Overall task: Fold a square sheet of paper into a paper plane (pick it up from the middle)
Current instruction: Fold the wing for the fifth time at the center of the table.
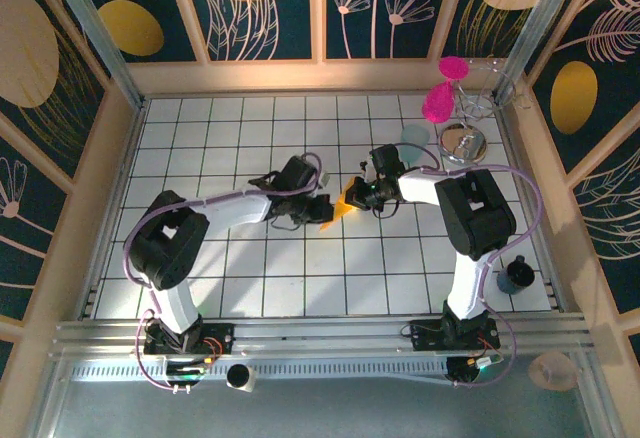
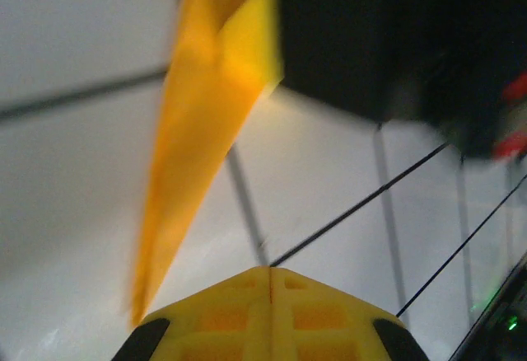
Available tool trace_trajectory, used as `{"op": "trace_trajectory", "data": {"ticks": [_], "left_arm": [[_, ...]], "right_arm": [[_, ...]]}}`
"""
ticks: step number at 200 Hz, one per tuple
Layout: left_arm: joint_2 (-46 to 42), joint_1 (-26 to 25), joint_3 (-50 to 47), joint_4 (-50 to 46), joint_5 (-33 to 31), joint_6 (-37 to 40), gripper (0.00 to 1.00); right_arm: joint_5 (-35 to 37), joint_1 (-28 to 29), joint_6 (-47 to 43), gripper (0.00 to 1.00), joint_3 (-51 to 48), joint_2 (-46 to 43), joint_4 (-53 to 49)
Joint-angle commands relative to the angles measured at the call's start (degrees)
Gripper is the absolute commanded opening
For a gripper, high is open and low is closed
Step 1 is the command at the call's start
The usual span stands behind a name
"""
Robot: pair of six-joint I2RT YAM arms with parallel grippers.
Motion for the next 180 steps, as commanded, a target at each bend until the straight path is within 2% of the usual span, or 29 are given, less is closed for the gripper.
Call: {"op": "trace_trajectory", "data": {"ticks": [1, 51, 100, 142, 180], "left_arm": [[5.51, 0.24, 4.19, 0.18, -1.21, 0.34, 0.00], [12.61, 0.85, 8.74, 0.98, 2.84, 0.42, 0.00], [14.49, 0.85, 8.00, -0.63, 2.72, 1.86, 0.00], [14.15, 0.84, 3.90, -4.85, -0.62, 4.70, 0.00], [12.12, 1.18, -3.69, -4.40, 1.77, 4.54, 0.00]], "right_arm": [[3.10, -0.54, -0.60, 0.06, -2.21, 3.62, -3.22], [2.51, -0.48, -0.77, 0.05, -1.84, 3.75, -3.26], [2.77, -0.57, -0.68, 0.04, -1.67, 4.15, -3.36], [4.26, -0.67, -0.75, 0.04, -1.65, 4.62, -4.42], [4.80, -0.89, -0.95, 0.04, -1.46, 4.70, -5.11]]}}
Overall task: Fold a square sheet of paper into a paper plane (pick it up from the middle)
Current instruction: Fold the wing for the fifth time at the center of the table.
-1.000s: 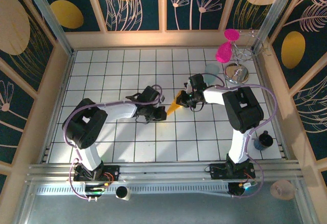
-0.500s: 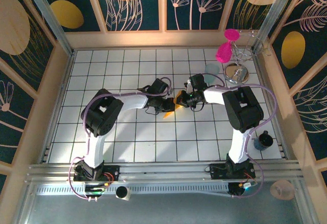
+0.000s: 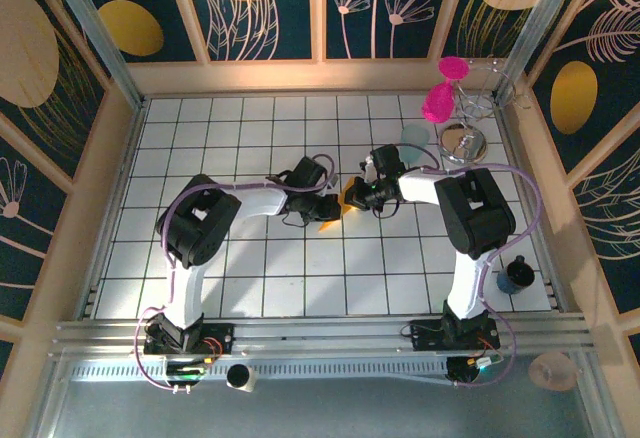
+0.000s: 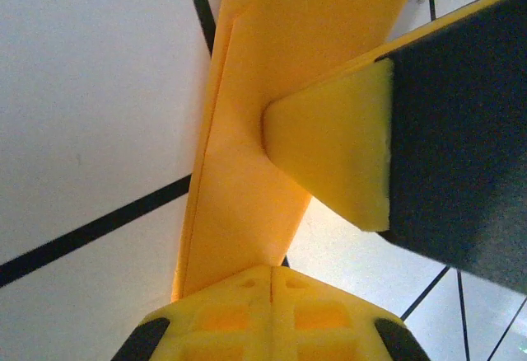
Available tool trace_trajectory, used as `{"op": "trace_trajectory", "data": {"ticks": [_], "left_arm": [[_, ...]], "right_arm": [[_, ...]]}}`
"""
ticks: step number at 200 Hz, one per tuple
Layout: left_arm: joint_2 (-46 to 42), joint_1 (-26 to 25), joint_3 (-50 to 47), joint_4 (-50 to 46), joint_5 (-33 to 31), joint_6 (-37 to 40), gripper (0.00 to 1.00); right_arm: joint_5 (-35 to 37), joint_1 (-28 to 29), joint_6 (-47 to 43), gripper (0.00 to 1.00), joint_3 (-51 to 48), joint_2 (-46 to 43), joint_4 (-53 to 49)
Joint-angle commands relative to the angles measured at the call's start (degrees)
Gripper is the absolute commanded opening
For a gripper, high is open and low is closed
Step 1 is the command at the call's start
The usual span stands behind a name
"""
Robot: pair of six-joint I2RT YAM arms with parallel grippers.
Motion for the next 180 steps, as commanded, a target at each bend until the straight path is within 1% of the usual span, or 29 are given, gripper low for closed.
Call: {"op": "trace_trajectory", "data": {"ticks": [1, 58, 88, 100, 118, 137, 158, 172, 180], "left_arm": [[0.03, 0.29, -6.92, -9.60, 0.14, 1.47, 0.00], [-7.71, 0.57, -19.18, -9.04, 0.13, -1.13, 0.00], [-11.64, 0.87, -22.95, -9.97, -0.49, -1.53, 0.00], [-14.67, 0.91, -22.63, -10.20, -0.76, -1.22, 0.00], [-20.69, 0.90, -19.28, -9.33, -1.71, -0.55, 0.00], [-23.18, 0.90, -15.66, -6.08, -2.78, -1.10, 0.00], [-20.81, 0.88, -13.49, -1.46, -2.78, -3.64, 0.00], [-17.88, 0.87, -11.80, -0.89, -3.06, -4.94, 0.00], [-14.57, 0.87, -10.96, -0.99, -2.98, -5.47, 0.00]], "right_arm": [[6.46, -0.54, -0.95, 0.04, -1.50, 4.11, -5.37], [8.39, -0.19, -0.95, 0.04, -1.51, 5.40, -5.76], [8.04, 0.55, -1.34, 0.03, -0.96, 5.47, -6.07], [7.79, 1.02, -1.38, 0.03, -0.74, 5.27, -6.20], [6.12, 1.85, -1.08, 0.04, -0.47, 4.86, -5.49], [4.14, 3.07, -0.36, 0.03, -0.14, 4.13, -4.17], [1.15, 4.49, 0.28, 0.04, 0.29, 3.17, -2.37], [0.01, 5.05, 0.46, 0.04, 0.44, 2.70, -1.48], [-0.43, 5.13, 0.54, 0.03, 0.54, 2.44, -1.13]]}}
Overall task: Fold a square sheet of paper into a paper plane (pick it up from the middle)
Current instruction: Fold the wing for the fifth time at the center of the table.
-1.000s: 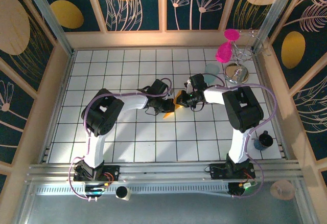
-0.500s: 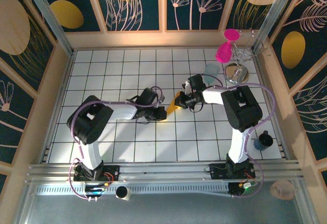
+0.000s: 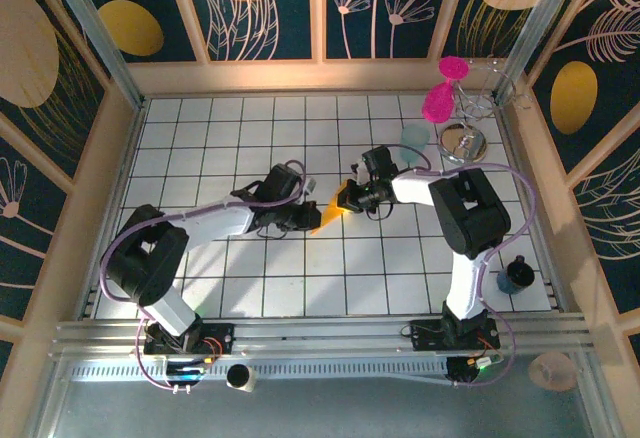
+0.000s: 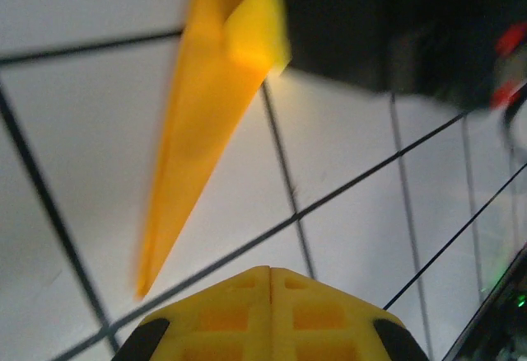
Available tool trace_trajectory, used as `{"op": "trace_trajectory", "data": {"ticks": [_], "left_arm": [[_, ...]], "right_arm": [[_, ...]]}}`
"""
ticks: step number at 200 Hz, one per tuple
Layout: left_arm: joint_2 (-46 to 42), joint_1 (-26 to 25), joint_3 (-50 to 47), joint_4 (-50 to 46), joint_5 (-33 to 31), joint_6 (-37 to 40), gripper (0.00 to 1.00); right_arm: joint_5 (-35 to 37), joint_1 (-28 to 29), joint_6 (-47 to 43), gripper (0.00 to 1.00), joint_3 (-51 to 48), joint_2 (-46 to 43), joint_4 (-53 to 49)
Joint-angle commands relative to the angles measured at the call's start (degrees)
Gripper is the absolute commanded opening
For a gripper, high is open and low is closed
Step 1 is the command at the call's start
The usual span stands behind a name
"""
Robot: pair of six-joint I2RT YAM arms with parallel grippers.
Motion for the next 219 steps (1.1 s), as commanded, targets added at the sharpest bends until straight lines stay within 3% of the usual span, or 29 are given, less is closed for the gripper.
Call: {"op": "trace_trajectory", "data": {"ticks": [1, 39, 89, 219], "left_arm": [[6.09, -0.02, 2.43, 1.22, -0.98, -2.94, 0.00], [11.22, -0.01, 4.37, 1.87, 0.22, -5.10, 0.00], [13.83, 0.06, 4.47, -2.78, -3.01, -5.62, 0.00], [13.71, 0.08, -5.44, 1.35, -0.35, -9.02, 0.00]], "right_arm": [[0.83, 1.80, 0.39, 0.04, -0.25, 1.74, -1.97], [0.31, 1.49, -0.04, 0.04, 0.45, 1.72, -1.98], [0.99, 0.64, -1.40, 0.04, 0.94, 0.68, -1.38], [8.98, -9.77, -3.38, 0.03, -1.50, 0.75, 6.21]]}}
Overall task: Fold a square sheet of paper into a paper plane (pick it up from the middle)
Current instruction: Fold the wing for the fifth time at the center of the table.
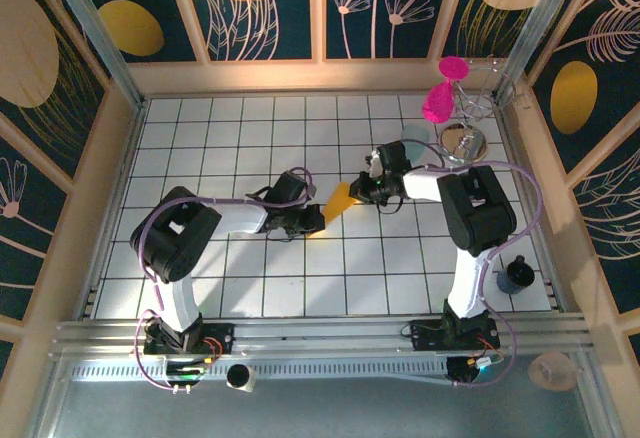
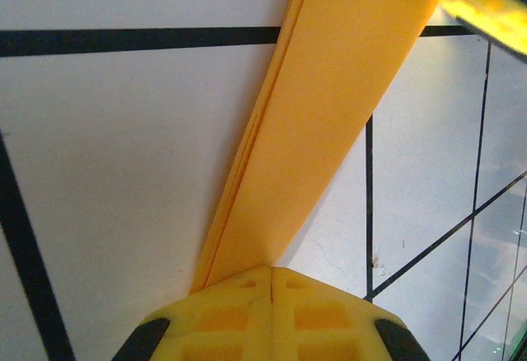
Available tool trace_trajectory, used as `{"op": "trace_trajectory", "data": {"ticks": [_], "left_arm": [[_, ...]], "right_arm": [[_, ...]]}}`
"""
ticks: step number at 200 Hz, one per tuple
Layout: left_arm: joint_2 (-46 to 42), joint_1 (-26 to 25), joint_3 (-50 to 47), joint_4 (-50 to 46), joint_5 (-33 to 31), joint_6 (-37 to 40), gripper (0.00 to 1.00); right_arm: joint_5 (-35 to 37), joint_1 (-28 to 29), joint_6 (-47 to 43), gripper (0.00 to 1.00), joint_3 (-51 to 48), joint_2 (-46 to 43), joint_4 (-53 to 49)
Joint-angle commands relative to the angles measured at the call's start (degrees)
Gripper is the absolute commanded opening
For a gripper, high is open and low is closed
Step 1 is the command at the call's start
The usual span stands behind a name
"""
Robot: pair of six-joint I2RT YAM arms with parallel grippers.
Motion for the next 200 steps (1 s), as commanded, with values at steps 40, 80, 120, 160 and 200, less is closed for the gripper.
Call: {"op": "trace_trajectory", "data": {"ticks": [40, 80, 120, 160, 200], "left_arm": [[2.99, -0.09, -3.02, -8.36, 0.06, -0.48, 0.00], [1.37, -0.13, 0.44, -8.00, 1.71, 0.10, 0.00], [-4.27, -0.10, 9.04, -7.52, 3.67, 0.41, 0.07], [-10.39, 2.48, 8.21, -7.61, 1.68, 1.06, 0.31], [-15.46, 6.47, 3.07, -9.91, -7.27, 2.35, 0.52]], "right_arm": [[7.32, -5.05, -1.42, 0.03, -1.06, -0.64, 4.28], [8.35, -3.80, -1.52, 0.05, -1.75, -5.74, 4.22], [14.49, -1.65, 0.76, 0.09, -2.36, -13.52, -0.19], [21.16, 0.83, 4.35, 0.28, -1.54, -17.63, -7.68], [23.86, 7.79, 12.35, 0.44, 2.35, -15.57, -15.63]]}}
